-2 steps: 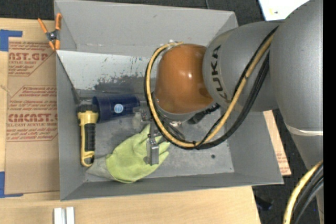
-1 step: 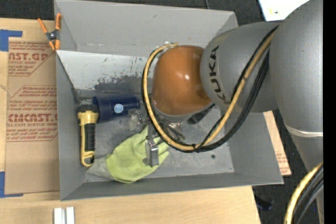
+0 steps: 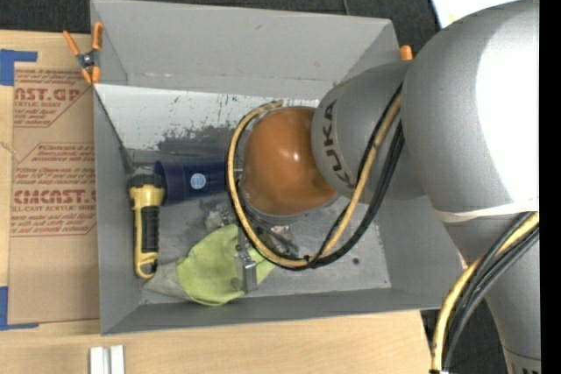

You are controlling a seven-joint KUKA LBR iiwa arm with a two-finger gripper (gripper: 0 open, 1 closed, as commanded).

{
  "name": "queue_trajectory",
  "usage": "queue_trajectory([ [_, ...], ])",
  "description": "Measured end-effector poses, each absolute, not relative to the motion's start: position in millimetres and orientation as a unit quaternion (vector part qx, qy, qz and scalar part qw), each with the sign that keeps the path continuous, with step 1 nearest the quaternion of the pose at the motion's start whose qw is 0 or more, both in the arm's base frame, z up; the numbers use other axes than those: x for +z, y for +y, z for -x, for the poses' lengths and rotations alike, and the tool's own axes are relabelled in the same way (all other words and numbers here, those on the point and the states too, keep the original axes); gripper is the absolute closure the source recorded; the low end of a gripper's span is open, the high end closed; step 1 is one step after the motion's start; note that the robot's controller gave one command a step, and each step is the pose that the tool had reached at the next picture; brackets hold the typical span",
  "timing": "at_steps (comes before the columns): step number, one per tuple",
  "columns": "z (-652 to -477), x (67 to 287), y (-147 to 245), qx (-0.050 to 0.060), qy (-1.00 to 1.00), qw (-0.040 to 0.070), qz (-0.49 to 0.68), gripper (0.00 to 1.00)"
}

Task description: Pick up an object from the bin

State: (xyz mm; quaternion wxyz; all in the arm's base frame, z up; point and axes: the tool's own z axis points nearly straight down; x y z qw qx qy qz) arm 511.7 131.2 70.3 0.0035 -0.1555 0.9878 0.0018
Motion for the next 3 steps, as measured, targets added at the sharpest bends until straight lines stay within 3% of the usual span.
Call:
queue_trajectory([
  [1, -504.0, 69.7, 142.3, 0.001, 0.972, 0.006, 0.236, 1.00],
  [3, -504.0, 69.8, 142.4, 0.002, 0.972, 0.006, 0.236, 1.00],
])
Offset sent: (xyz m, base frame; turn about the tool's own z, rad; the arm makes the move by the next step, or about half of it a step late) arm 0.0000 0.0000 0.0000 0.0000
